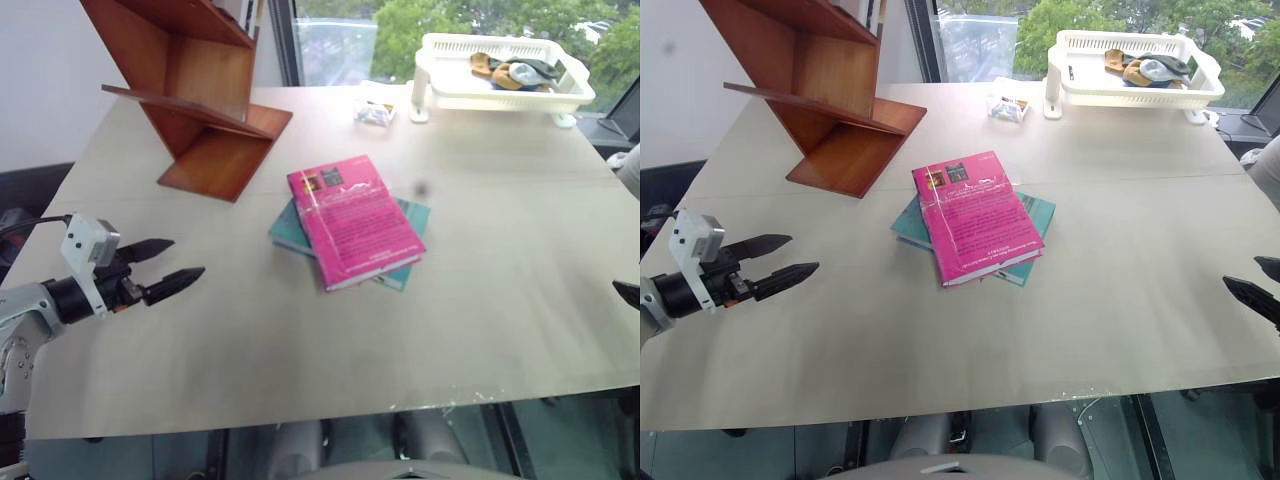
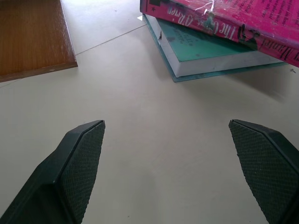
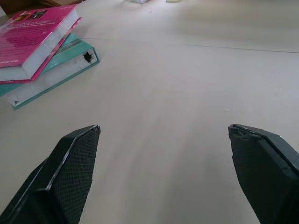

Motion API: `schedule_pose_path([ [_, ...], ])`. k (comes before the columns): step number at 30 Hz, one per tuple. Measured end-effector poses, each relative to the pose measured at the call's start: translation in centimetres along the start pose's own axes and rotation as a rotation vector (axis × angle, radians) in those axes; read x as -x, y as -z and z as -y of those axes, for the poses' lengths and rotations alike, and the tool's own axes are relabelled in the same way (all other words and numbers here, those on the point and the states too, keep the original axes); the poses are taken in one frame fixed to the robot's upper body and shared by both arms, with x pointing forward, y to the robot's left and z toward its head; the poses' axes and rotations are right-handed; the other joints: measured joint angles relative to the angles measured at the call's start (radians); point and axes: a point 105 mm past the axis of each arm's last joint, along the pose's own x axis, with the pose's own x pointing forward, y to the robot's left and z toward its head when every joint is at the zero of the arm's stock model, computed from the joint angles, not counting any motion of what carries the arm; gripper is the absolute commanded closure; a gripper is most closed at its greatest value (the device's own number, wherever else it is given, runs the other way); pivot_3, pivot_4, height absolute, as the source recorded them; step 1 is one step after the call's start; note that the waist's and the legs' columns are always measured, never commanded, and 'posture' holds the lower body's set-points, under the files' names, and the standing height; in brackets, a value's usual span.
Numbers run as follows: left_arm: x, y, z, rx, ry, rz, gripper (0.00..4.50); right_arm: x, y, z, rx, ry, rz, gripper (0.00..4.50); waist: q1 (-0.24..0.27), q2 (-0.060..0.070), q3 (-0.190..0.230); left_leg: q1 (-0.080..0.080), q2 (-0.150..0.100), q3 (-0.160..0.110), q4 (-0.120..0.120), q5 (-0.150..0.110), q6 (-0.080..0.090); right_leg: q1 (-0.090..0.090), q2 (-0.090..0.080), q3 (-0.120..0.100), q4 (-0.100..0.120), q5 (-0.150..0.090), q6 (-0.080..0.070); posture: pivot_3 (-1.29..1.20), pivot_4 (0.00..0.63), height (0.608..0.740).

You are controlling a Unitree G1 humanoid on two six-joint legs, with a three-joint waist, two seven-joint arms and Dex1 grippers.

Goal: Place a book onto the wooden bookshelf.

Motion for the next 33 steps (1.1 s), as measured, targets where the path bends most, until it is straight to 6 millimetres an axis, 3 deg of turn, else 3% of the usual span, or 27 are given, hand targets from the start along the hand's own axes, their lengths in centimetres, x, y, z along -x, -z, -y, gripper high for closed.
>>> schedule_pose_path([
  [26,0.0,-0.8,0.4,-0.002,0.015,0.033,0.03,-1.7,0.1,-0.7,-0.004,-0.071,0.006,0.00,0.000,0.000,0.000,0.000,0.000,0.000,0.000,0.000,0.000,0.000,0.000,0.000,0.000,0.000,0.000,0.00,0.150,0.740],
  [29,-0.2,-1.0,0.5,-0.003,0.018,0.039,0.03,-2.7,0.1,-1.1,0.001,-0.083,0.008,0.00,-0.001,0.000,0.000,0.000,0.000,0.000,0.000,0.000,0.000,0.000,0.000,0.000,0.000,0.000,0.000,0.00,0.150,0.740],
  [33,-0.7,-2.8,1.0,-0.028,0.058,0.094,0.03,-6.9,-0.8,-2.2,-0.007,-0.114,0.075,0.00,-0.006,0.000,0.000,0.001,0.001,0.000,0.001,0.000,0.000,0.000,0.001,0.001,0.002,0.000,0.000,0.00,0.150,0.740],
])
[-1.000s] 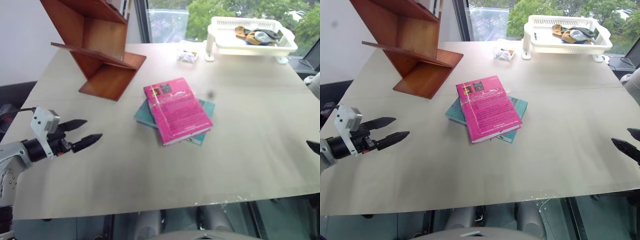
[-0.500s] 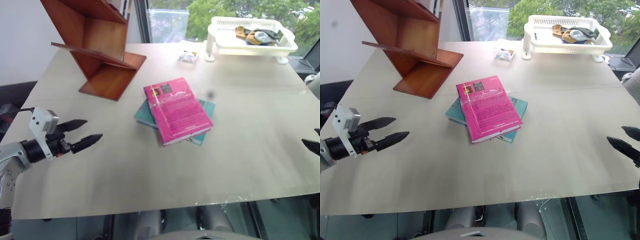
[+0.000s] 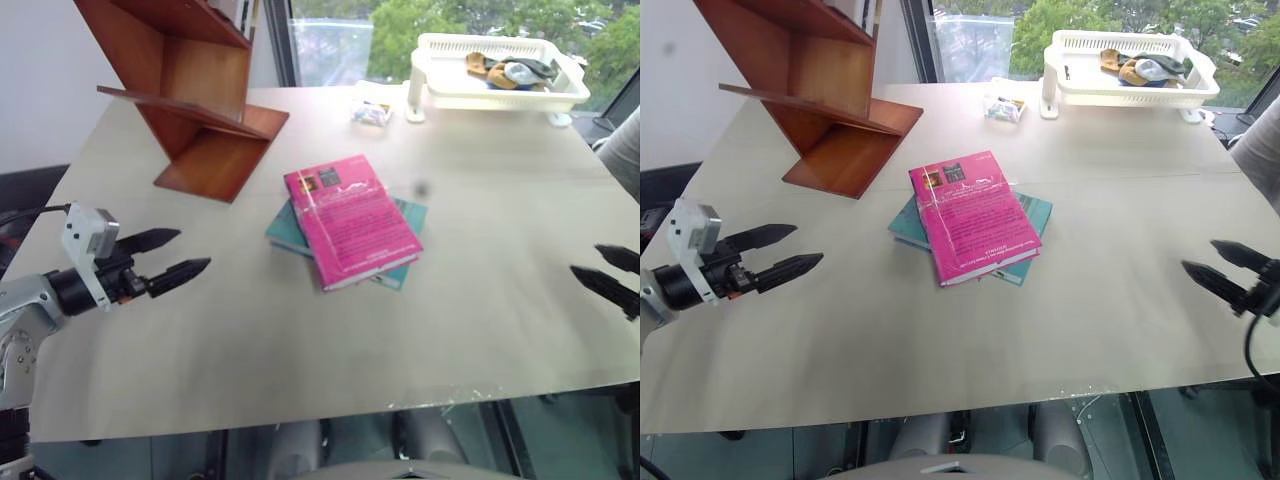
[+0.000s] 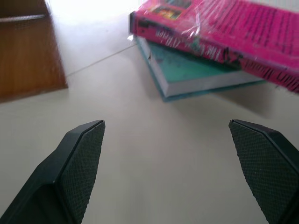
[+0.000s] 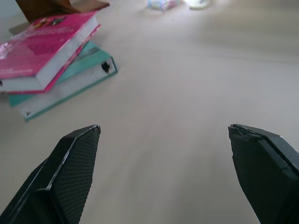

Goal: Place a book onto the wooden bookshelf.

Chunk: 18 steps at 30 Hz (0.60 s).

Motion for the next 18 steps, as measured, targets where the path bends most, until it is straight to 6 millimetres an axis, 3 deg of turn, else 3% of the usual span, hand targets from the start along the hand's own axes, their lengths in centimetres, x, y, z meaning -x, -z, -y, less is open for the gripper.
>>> schedule_pose_path([
  [5,-0.9,-1.4,0.9,-0.019,0.088,0.034,0.03,-7.7,-2.3,-0.4,-0.016,0.020,0.121,0.00,-0.006,0.001,0.000,0.000,0.000,0.000,0.001,0.000,0.000,-0.001,0.001,0.000,0.002,0.000,0.000,0.00,0.150,0.740],
  [9,-1.0,-2.5,1.2,-0.040,0.132,0.042,0.03,-13.3,-1.5,-0.5,-0.075,0.088,0.090,0.00,0.002,0.000,0.001,-0.002,0.000,0.003,0.001,0.002,-0.003,-0.002,0.001,-0.001,0.002,0.000,-0.001,0.00,0.150,0.740],
  [13,-1.1,-3.8,1.7,-0.076,0.162,0.060,0.03,-17.5,-0.1,-1.5,-0.100,0.085,0.024,0.00,0.004,0.001,0.001,-0.003,0.000,0.005,0.000,0.003,-0.005,-0.002,0.001,0.000,0.000,0.000,-0.001,0.00,0.150,0.740],
  [18,-1.0,-3.4,1.9,-0.068,0.161,0.049,0.03,-21.0,1.4,-2.6,-0.181,0.065,0.001,0.00,-0.002,0.001,0.001,-0.002,0.000,0.006,0.000,0.003,-0.005,-0.002,0.001,0.000,-0.001,0.000,0.000,0.00,0.150,0.740],
])
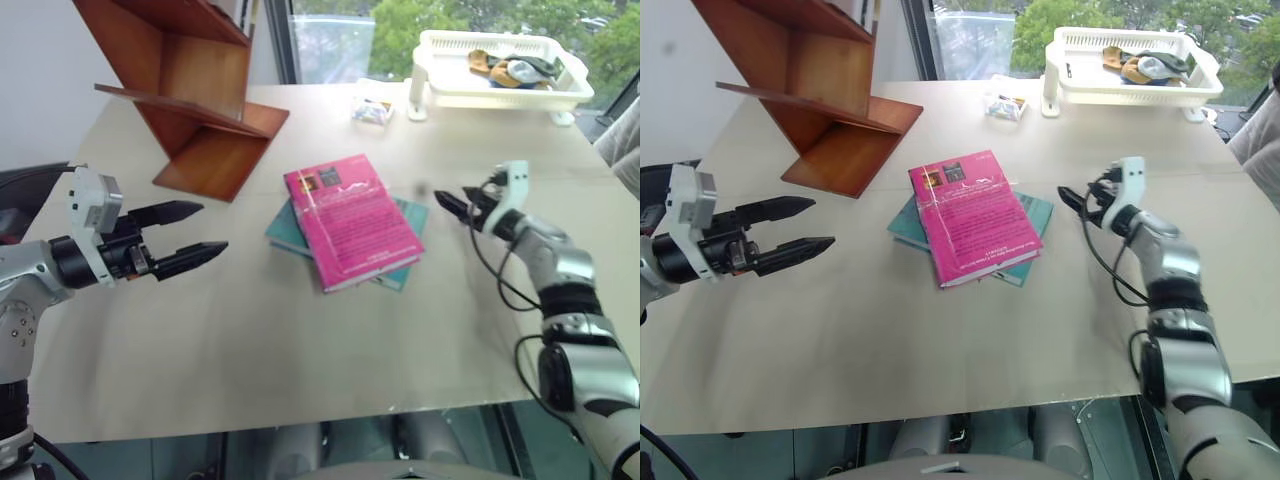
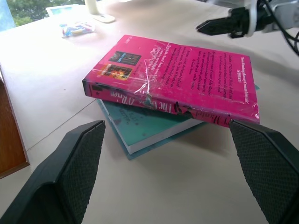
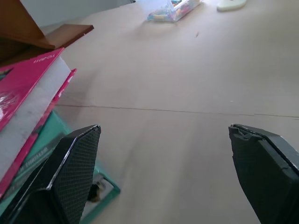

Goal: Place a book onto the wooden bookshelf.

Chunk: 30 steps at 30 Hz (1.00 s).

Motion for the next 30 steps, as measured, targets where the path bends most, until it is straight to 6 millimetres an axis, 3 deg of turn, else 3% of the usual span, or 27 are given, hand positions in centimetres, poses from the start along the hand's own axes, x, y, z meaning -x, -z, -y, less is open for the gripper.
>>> schedule_pose_path([
  [4,0.6,0.2,0.5,0.012,-0.006,-0.007,0.03,-1.5,1.6,-2.0,-0.012,-0.098,-0.036,0.00,-0.009,0.000,0.000,0.000,0.000,0.000,0.000,0.000,0.000,0.000,0.000,0.000,0.000,0.000,0.000,0.00,0.150,0.740],
  [13,1.7,-0.4,1.0,0.039,0.005,-0.010,0.03,-1.6,3.5,-5.7,-0.012,-0.345,-0.092,0.00,-0.021,0.000,0.000,0.001,0.000,-0.001,0.000,0.000,0.000,0.000,0.000,-0.001,0.002,0.000,0.000,0.00,0.150,0.740],
  [17,1.7,-0.4,1.2,0.043,0.009,-0.014,0.03,-0.5,4.7,-7.9,0.013,-0.504,-0.122,0.00,-0.022,0.000,0.000,0.001,0.001,-0.001,0.000,0.000,0.000,0.000,0.000,-0.001,0.002,0.000,0.000,0.00,0.150,0.740],
  [24,1.7,-0.3,1.1,0.043,0.004,-0.019,0.03,1.3,5.6,-9.6,-0.055,-0.654,-0.162,0.00,-0.021,0.000,0.000,0.001,0.001,-0.001,0.000,0.000,0.000,0.000,0.000,-0.001,0.002,0.000,0.000,0.00,0.150,0.740],
  [30,1.9,0.1,1.0,0.051,-0.004,-0.029,0.03,2.6,6.1,-9.9,-0.052,-0.699,-0.198,0.00,-0.020,0.000,0.000,0.001,0.000,-0.001,0.000,0.000,0.000,0.000,0.000,-0.001,0.002,0.000,0.000,0.00,0.150,0.740],
])
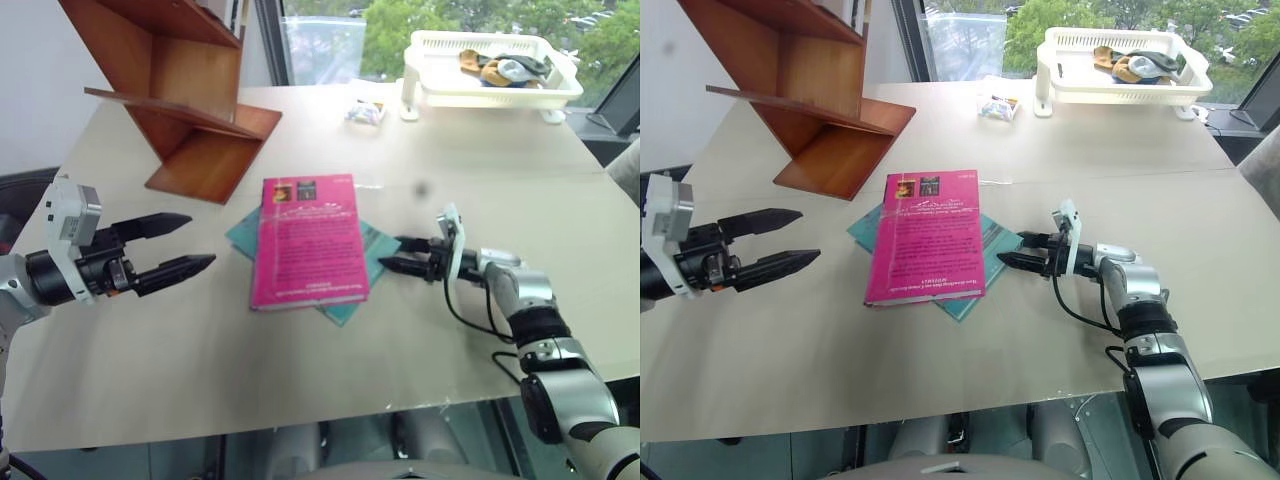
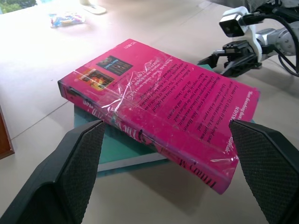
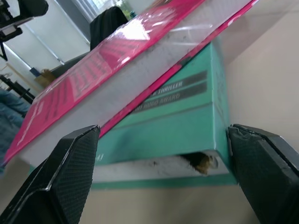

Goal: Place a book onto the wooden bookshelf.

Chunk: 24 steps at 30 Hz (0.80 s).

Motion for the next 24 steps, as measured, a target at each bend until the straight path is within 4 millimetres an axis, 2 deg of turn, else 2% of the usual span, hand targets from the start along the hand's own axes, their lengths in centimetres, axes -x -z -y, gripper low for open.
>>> schedule_pose_path([
  [4,0.2,0.5,-0.1,0.012,-0.009,-0.013,0.03,1.1,-0.3,0.6,0.023,0.045,-0.019,0.00,0.002,0.000,0.000,0.000,0.000,0.000,0.000,0.000,0.000,0.000,0.000,0.000,0.000,0.000,0.000,0.00,0.150,0.740],
  [8,0.4,1.0,-0.2,0.024,-0.013,-0.021,0.03,3.0,-1.5,1.3,0.046,0.101,-0.003,0.00,0.002,0.000,0.000,0.000,0.000,0.000,0.000,0.000,0.001,0.000,0.000,0.000,0.000,0.000,0.000,0.00,0.150,0.740],
  [13,0.6,1.8,-0.1,0.041,-0.018,-0.032,0.03,3.8,-6.6,2.7,0.179,0.228,0.128,0.00,-0.005,0.000,0.001,0.001,0.000,0.000,0.000,-0.002,0.003,0.000,0.000,0.001,0.000,0.000,0.000,0.00,0.150,0.740],
  [14,0.6,1.9,-0.2,0.041,-0.019,-0.032,0.03,3.4,-7.9,3.0,0.224,0.267,0.155,0.00,-0.005,0.000,0.001,0.001,0.000,0.000,-0.001,-0.002,0.003,0.000,0.000,0.001,0.000,0.000,0.000,0.00,0.150,0.740],
  [17,0.7,2.0,-0.3,0.043,-0.024,-0.036,0.03,1.8,-9.4,3.1,0.291,0.297,0.183,0.00,-0.003,0.000,0.001,0.000,0.000,0.000,-0.001,-0.001,0.001,0.000,0.000,0.000,0.000,0.000,0.000,0.00,0.150,0.740],
  [24,0.7,2.1,-0.2,0.054,-0.010,-0.039,0.03,-4.1,-7.9,0.7,0.285,0.187,0.144,0.00,-0.001,0.000,0.001,-0.001,0.000,0.001,-0.001,0.000,0.000,-0.001,-0.001,0.000,0.000,0.000,0.000,0.00,0.150,0.740],
])
